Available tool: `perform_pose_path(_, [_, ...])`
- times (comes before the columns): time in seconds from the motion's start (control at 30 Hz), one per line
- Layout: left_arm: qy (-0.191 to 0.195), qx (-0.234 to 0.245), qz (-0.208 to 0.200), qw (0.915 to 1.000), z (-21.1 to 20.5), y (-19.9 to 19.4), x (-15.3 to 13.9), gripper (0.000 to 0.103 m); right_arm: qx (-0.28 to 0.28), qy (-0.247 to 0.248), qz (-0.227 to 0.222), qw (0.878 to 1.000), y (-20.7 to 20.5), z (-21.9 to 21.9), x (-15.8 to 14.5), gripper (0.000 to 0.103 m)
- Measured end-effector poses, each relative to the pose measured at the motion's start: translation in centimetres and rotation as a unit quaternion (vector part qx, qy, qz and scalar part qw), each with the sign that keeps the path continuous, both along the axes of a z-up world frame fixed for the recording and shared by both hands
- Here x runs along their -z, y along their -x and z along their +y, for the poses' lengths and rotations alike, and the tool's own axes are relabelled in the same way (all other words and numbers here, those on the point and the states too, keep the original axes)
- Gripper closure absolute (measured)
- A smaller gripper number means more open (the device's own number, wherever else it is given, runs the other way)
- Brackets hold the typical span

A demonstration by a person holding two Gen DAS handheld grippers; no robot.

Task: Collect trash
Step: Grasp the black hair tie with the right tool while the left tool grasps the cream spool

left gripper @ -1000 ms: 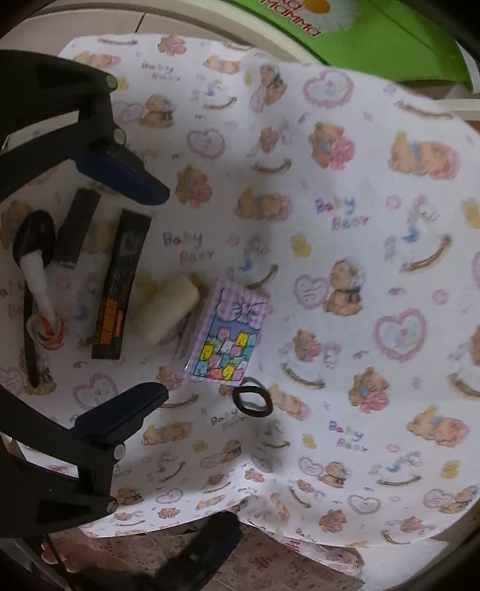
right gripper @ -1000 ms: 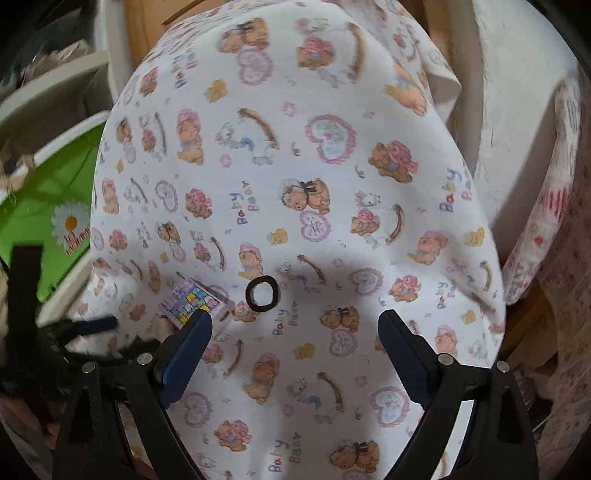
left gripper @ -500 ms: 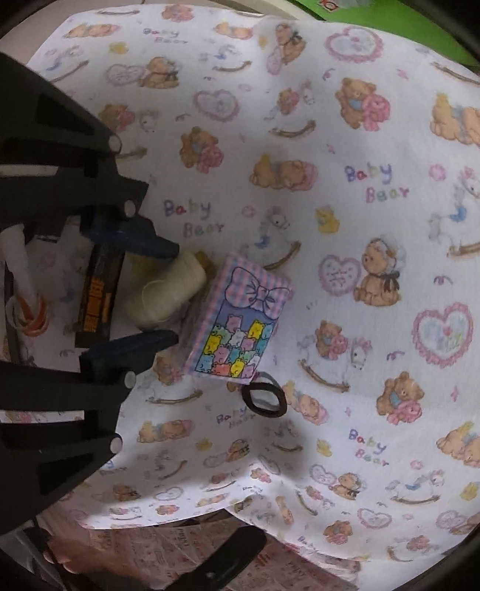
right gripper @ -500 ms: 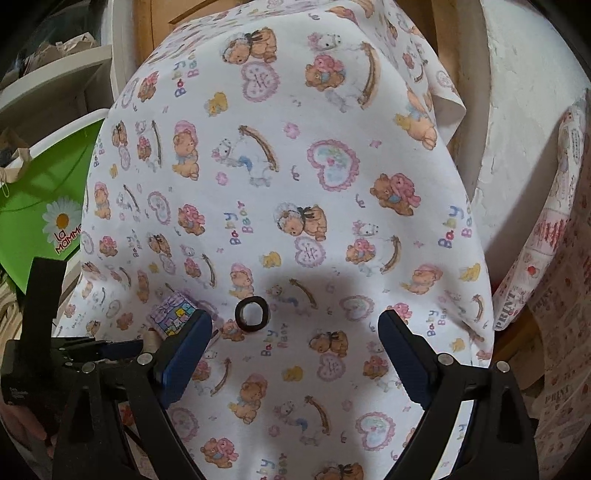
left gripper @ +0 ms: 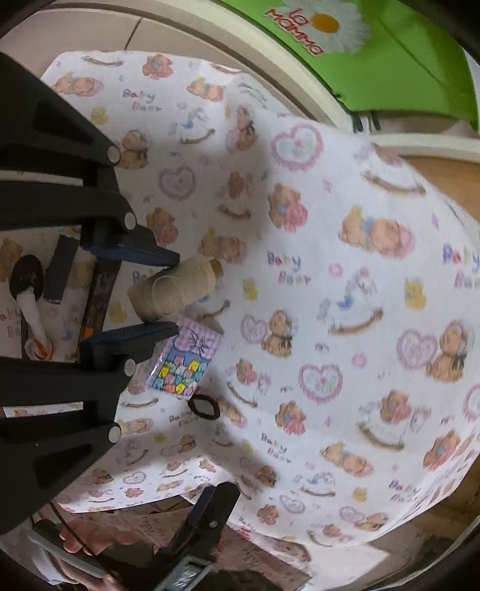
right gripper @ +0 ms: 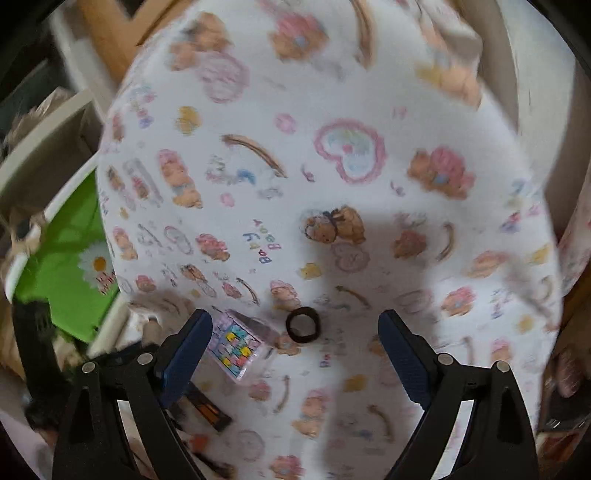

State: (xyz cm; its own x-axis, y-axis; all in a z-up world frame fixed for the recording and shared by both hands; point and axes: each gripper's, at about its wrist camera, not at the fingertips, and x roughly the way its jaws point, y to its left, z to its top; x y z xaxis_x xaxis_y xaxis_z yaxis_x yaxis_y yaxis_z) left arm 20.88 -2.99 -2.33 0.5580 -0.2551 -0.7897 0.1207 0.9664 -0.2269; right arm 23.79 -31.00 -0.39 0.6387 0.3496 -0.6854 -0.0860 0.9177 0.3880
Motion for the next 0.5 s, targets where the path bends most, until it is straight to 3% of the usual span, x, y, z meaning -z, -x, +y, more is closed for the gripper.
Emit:
perform_pose_path(0.07, [-0.005,-0.012,-0.008,0.9999,0.8,0.6,-0.3,0.074,0.010,-0.017,0.027,0.999,-1.0,-0.2,1.1,0.025])
perform_pose_path(0.2, [-0.022,-0.057,-0.040,0.9973,1.7,0.9,-0.5,0.074,0.031,-0.067,0.074,0.995,-2.6,-0.4,3.9,0.037])
perform_pose_path(0.27, [-0.033,-0.063,-0.046,0.9964,1.8,0.9,-0.4,0.074,0.036,-0.059,0.088,0.994,-3.2,0.0,4.8,0.050])
perform_pose_path(0.33, [-0.043,-0.065,-0.051,0.9956,2.1,1.2,-0.5,0.074,0.040,-0.044,0.095,0.994,-3.6,0.5,5.6,0.053])
perform_pose_path(0.43, [-0.035,-0.064,-0.050,0.9961,2.6,1.3,-0.8,0.074,0.046,-0.028,0.100,0.993,-3.9,1.0,6.5,0.066])
perform_pose_path(0.5, [-0.034,-0.067,-0.050,0.9959,3.1,1.4,-0.9,0.074,0.048,-0.025,0.102,0.993,-4.1,1.2,6.8,0.066])
